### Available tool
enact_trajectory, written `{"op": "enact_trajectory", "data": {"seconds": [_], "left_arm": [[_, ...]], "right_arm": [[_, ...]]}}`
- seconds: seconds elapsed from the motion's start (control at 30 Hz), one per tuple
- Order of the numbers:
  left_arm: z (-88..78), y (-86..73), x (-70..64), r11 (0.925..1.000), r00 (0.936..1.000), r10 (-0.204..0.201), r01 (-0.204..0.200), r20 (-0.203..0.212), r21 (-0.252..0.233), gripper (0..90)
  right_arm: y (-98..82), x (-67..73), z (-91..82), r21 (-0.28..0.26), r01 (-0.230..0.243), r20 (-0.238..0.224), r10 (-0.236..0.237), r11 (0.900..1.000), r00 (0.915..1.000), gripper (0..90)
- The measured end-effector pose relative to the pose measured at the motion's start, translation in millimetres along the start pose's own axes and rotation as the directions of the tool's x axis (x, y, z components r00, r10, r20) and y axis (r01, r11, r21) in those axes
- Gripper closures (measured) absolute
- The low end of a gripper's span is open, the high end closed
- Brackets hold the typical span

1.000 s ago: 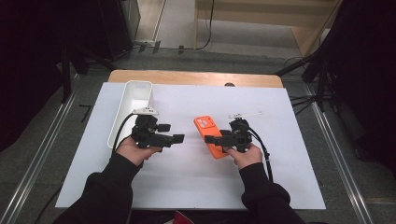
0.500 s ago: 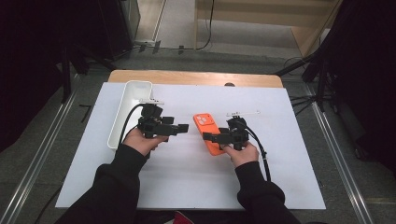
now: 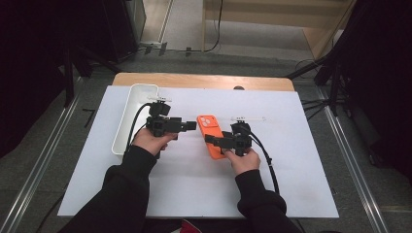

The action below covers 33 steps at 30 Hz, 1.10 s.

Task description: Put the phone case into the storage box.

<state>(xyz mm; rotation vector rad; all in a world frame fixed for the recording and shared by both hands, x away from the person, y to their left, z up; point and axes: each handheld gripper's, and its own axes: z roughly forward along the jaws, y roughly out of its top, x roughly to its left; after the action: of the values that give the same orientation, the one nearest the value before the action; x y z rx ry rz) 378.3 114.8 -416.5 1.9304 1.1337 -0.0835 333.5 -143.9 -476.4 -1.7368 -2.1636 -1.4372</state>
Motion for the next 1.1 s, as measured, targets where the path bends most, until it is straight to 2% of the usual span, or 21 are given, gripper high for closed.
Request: {"op": "enact_trajectory", "data": {"seconds": [0.33,0.47,0.7,0.8,1.1], "left_arm": [[11.0,7.3,2.5,0.9994,0.9991,-0.035,0.035,-0.026,0.000,21.6],[15.8,10.2,3.7,0.9973,0.9967,-0.073,0.074,-0.035,0.002,21.7],[21.8,14.7,1.3,0.9953,0.9943,-0.096,0.097,-0.045,0.003,22.2],[23.8,17.3,1.0,0.9923,0.9918,-0.124,0.123,-0.031,-0.005,24.6],[28.1,22.8,-1.0,0.9889,0.9876,-0.149,0.149,-0.050,-0.005,27.3]], "right_arm": [[-2.1,3.9,2.4,-0.034,-0.019,0.003,0.019,0.999,0.9998,13.9],[-3.6,5.2,2.9,-0.046,-0.028,0.001,0.028,0.999,0.9996,13.9],[-5.6,6.4,4.4,-0.069,-0.037,0.000,0.037,0.997,0.9993,13.9],[-6.2,6.5,4.3,-0.080,-0.045,-0.002,0.045,0.996,0.9990,13.9],[-8.0,6.8,2.6,-0.104,-0.057,-0.010,0.056,0.993,0.9984,13.9]]}}
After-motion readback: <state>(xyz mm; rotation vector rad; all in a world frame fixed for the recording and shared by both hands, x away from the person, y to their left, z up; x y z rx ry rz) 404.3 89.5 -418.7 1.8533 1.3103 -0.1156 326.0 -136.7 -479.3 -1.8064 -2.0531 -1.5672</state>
